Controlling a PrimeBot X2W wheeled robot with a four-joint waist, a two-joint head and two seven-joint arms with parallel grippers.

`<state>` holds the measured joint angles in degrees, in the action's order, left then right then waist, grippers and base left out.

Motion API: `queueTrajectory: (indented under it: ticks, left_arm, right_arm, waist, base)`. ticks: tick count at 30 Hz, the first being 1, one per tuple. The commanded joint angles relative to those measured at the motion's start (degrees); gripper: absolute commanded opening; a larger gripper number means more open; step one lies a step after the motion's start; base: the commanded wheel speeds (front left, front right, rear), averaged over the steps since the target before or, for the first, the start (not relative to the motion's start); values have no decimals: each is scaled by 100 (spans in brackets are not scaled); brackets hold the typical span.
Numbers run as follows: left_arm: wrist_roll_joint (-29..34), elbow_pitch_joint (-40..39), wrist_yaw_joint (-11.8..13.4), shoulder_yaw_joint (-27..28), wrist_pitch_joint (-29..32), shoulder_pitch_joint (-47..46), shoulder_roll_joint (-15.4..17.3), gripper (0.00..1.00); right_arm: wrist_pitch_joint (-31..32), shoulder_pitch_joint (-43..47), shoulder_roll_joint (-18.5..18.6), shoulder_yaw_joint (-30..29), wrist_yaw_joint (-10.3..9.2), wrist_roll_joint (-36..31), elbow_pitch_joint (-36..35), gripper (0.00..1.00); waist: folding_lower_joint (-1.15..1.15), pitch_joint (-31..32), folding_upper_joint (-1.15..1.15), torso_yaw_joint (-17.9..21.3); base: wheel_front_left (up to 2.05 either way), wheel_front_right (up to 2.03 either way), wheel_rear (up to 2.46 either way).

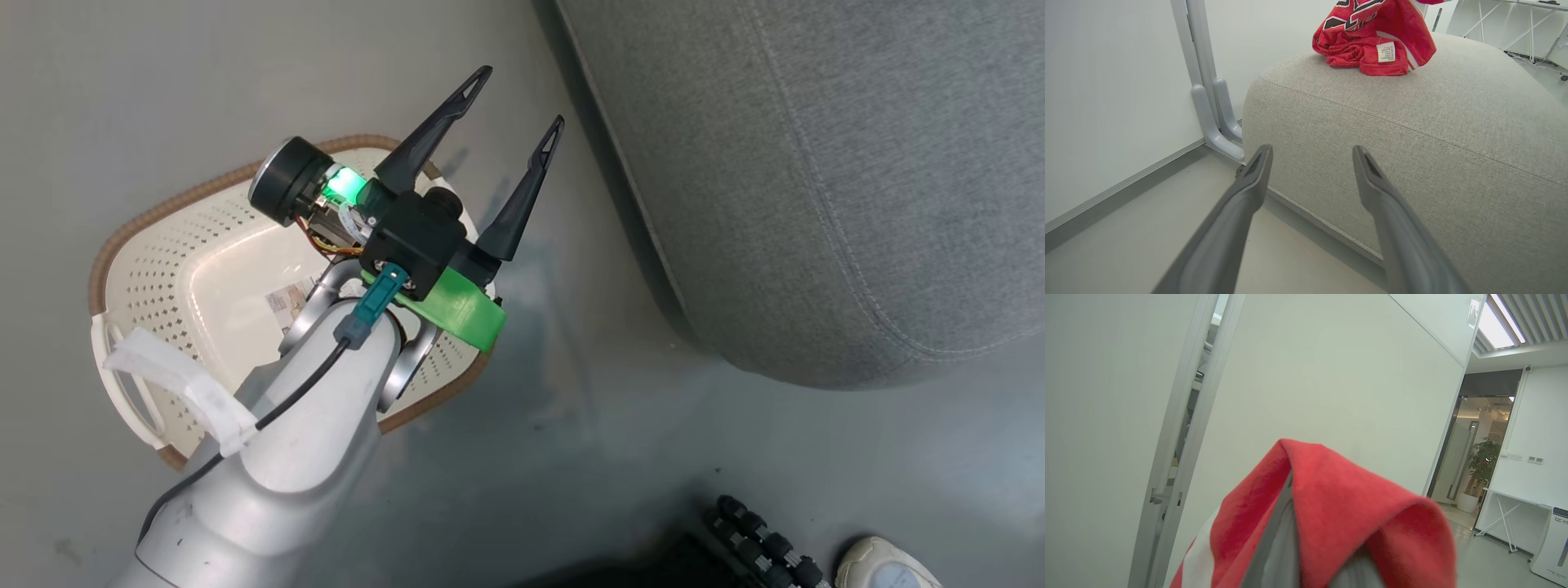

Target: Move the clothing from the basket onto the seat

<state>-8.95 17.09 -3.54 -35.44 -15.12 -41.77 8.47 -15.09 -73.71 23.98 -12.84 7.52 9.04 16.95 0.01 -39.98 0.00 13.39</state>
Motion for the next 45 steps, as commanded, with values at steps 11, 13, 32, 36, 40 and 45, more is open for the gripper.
queueTrajectory:
  ticks: [11, 13, 32, 36, 40, 45]
  left_arm:
    - [91, 17, -2, -41, -4, -245, -8, 100]
    - [90, 16, 4, -42, -4, -252, -22, 100]
    - [-49, -68, 115, 251, -4, 55, -67, 100]
    - [-128, -102, 150, 426, -4, 294, -92, 100]
    - [-224, -142, 205, 678, -4, 617, -109, 100]
    - [-316, -217, 258, 1076, -4, 1074, -112, 100]
  right_arm:
    - [-11, -2, -206, 254, -6, -107, 1555, 0]
    - [-12, 74, -249, 244, -6, -93, 1680, 0]
    - [-11, 1528, -701, 202, -6, -109, 1378, 100]
    - [-12, 2117, -754, 204, -6, -135, 1108, 100]
    - [-12, 2766, -827, 262, -6, -121, 899, 100]
    - [-12, 3512, -912, 548, -6, -3, 633, 100]
  waist:
    - [-1, -749, 0, -371]
    - [-1, -768, 0, -388]
    - [-1, -129, 0, -402]
    - [-1, 292, 0, -392]
    - [-1, 762, 0, -392]
    - [-1, 1311, 0, -433]
  base:
    - [0, 0, 0]
    - [0, 0, 0]
    - [0, 0, 0]
    - [0, 0, 0]
    - [0, 0, 0]
    - [0, 0, 0]
